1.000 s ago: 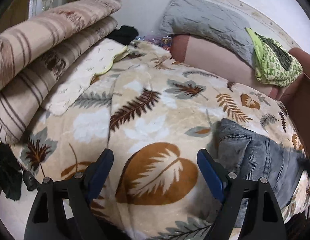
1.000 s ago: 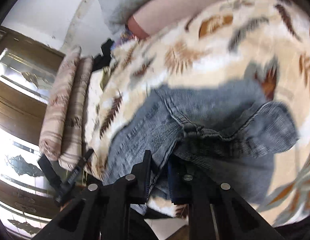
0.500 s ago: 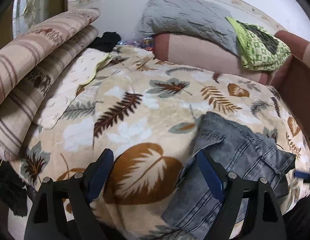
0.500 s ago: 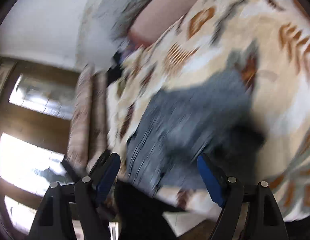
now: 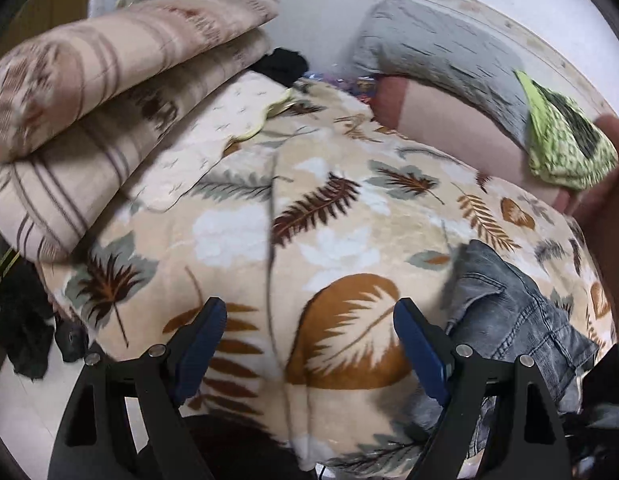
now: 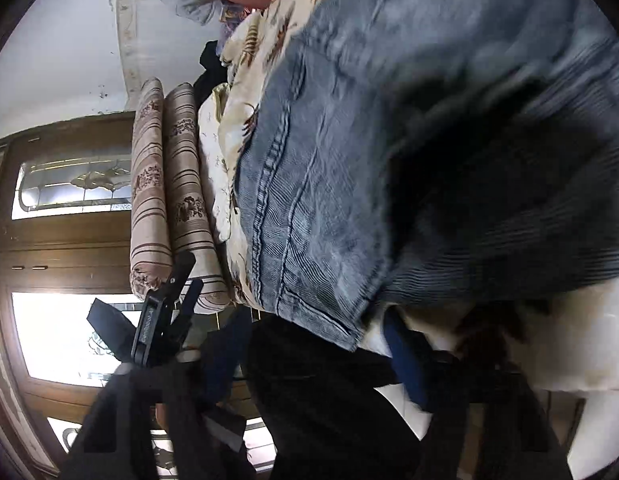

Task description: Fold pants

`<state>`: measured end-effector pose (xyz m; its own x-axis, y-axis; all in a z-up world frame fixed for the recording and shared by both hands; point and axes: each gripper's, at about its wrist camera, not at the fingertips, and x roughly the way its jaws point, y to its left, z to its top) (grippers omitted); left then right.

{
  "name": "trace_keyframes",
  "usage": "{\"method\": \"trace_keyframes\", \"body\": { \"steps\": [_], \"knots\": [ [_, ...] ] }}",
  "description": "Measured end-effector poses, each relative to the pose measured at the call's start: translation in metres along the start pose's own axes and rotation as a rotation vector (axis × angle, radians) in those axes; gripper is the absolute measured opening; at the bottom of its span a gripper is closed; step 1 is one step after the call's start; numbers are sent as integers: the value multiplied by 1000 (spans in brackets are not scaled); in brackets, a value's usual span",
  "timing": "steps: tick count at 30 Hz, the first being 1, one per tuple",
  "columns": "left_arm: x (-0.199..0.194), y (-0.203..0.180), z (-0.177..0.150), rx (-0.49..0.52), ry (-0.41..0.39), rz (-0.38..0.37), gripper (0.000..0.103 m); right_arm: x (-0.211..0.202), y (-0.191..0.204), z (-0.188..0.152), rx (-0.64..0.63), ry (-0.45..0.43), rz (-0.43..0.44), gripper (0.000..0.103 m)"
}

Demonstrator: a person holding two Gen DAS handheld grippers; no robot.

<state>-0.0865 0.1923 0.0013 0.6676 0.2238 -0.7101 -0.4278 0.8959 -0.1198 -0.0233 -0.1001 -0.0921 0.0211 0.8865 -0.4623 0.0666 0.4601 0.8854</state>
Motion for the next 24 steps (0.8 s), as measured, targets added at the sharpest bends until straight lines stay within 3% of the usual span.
{"method": "trace_keyframes", "body": {
  "steps": [1, 2, 8, 11, 14, 18, 20, 22, 24],
  "knots": [
    [-1, 2, 0, -4, -1, -3, 86, 5, 1, 0, -1, 12, -5, 29],
    [-2, 3, 0, -2, -3, -5, 86, 12, 4, -1, -13, 22, -23, 8],
    [-6, 1, 1, 14, -16, -21, 86, -34, 76, 4, -225, -86, -6, 3],
    [-8, -14, 5, 51, -23, -46, 86, -86, 115, 35, -338, -203, -18, 3],
    [-14, -36, 11, 101, -45, -75, 86, -132, 125, 66, -377, -282, -56, 3],
    [-12, -68, 21, 162, -53, -104, 86, -167, 99, 100, -366, -280, -104, 3],
    [-7, -88, 24, 197, -52, -119, 86, -154, 68, 115, -347, -136, -109, 4],
    [2, -117, 27, 255, -36, -139, 86, -137, 27, 118, -267, -102, -206, 7],
    [7, -138, 27, 303, -32, -162, 86, -131, -2, 114, -198, -121, -231, 7]
  ]
}}
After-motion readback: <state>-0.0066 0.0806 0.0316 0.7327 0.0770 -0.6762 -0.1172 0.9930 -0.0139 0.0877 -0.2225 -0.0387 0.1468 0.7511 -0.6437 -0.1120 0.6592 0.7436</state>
